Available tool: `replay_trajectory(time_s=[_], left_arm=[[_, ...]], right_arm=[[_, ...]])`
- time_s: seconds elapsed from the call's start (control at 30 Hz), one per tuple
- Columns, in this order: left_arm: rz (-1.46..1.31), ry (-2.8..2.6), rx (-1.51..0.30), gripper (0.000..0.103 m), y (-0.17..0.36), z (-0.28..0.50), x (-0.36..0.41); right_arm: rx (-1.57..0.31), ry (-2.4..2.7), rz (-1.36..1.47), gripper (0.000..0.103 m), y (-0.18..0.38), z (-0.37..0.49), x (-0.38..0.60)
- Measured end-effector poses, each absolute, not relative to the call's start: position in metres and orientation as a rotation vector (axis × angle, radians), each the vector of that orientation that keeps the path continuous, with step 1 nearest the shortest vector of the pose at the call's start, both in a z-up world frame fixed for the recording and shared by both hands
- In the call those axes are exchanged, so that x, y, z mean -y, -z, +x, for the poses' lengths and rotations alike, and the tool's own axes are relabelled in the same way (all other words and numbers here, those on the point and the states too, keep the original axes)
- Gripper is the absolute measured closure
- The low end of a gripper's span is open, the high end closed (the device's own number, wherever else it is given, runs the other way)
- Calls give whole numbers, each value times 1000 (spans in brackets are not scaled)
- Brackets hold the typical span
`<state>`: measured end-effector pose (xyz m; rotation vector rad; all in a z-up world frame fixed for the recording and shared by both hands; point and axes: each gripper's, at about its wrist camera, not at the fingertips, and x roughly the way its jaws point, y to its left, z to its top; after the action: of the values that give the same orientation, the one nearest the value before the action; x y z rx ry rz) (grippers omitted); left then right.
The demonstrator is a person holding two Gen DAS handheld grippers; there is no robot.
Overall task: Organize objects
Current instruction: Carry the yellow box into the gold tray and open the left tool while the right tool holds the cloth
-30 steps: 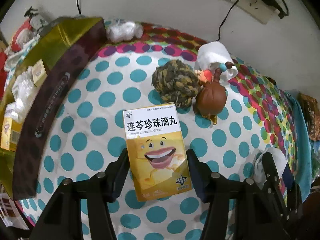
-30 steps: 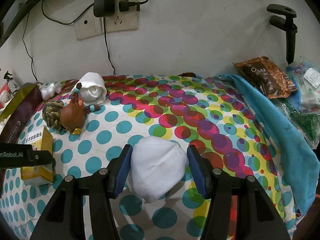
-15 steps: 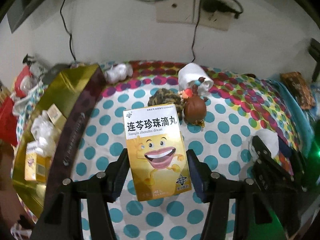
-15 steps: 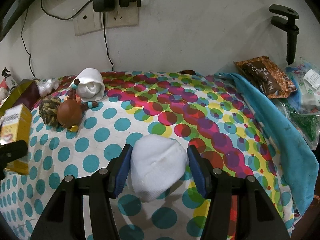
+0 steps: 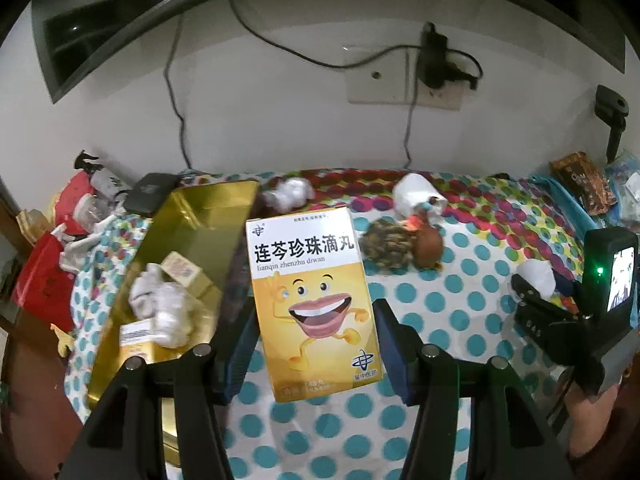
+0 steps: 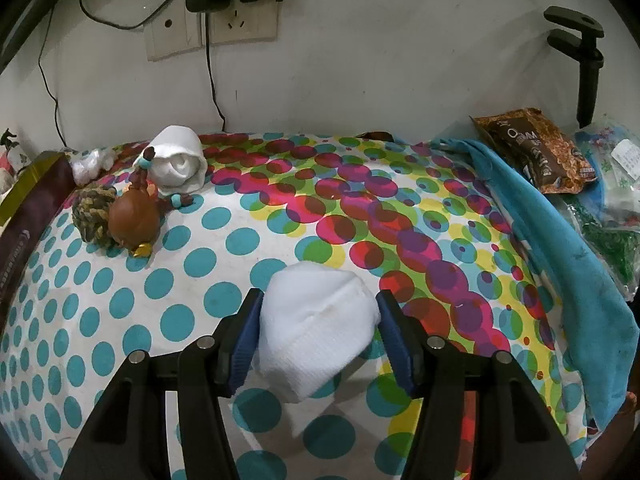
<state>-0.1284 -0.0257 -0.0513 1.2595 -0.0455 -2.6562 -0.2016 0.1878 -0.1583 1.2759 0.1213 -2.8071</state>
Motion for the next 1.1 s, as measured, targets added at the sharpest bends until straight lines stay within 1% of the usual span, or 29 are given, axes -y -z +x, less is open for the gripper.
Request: replay_trajectory(time_s=[0.17,0.27,0.43,0.63,0.77,0.93,1.1], left_arm=[[1247,2626,58,46,47,-115,60],[1254,2592,18,46,48,-109,85],[1250,2547,11,46,51,-99,115],[1263,2511,-37,46,57,-93,148],[1264,2493,-63,46,59,-93,167],[1307,2490,-140,46,64,-96,192],[1341,2478,-162,46,76,-101,201]], right_arm=[[-146,2806,1283,48,158,-202,-186],[-160,2807,1291,48,158,-203,-185],[-187,2810,1300,48,159,-205,-181],[-189,2805,1307,48,159,-205,-180],[-216,2810,1308,48,159,-205,-178],[-241,2815,1308,47,160,-205,-178],[-258,2816,1309,47,160,-205,-175]])
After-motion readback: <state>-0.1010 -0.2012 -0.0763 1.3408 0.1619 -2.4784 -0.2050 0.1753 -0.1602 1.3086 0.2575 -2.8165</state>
